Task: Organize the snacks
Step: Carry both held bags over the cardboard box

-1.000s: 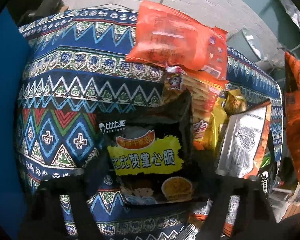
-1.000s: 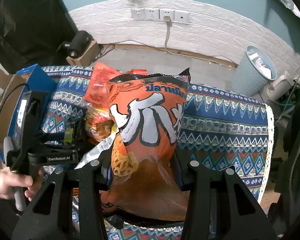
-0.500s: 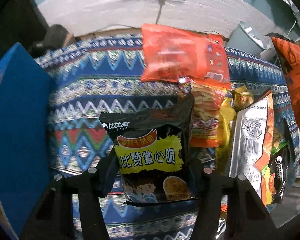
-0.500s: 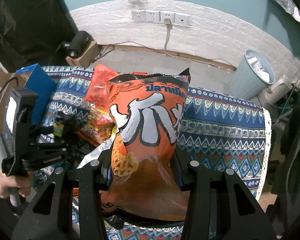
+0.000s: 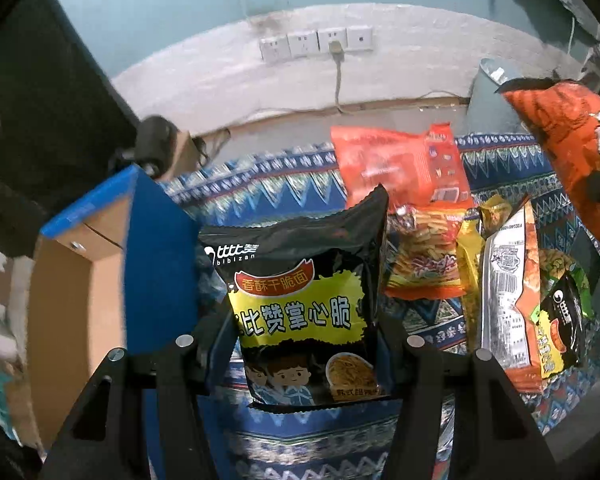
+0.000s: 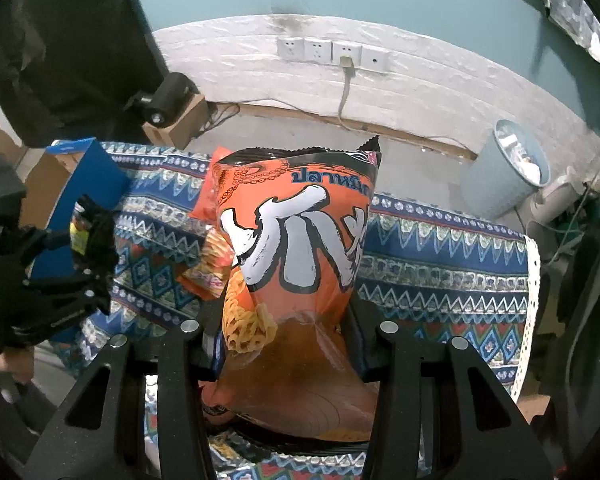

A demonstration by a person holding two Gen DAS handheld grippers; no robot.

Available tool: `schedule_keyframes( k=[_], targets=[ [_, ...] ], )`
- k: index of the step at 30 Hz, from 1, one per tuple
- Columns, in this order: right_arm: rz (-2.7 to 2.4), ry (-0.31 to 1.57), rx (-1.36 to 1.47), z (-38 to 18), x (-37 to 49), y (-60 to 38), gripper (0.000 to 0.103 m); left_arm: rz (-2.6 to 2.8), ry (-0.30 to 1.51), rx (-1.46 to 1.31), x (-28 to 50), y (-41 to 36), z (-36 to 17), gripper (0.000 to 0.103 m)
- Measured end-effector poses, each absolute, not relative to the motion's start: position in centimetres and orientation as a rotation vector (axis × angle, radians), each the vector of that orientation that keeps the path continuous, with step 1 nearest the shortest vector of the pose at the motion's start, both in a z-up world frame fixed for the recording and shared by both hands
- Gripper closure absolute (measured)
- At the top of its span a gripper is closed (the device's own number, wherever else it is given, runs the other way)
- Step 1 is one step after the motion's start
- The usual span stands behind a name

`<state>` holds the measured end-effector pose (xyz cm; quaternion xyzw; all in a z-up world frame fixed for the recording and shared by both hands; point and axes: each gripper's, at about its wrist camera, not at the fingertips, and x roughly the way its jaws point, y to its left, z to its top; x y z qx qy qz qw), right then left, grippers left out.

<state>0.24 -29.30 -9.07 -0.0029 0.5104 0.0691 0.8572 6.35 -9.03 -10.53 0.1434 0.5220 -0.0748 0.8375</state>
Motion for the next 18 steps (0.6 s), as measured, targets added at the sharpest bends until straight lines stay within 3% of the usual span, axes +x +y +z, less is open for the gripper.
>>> schedule_keyframes(
  k=[18],
  targets=[
    [0.253, 1.027, -0.046, -6.6, -0.5, -23.5, 0.059, -0.13, 0.976, 0.328, 4.0, -3.6, -4.6, 0.044]
  ],
)
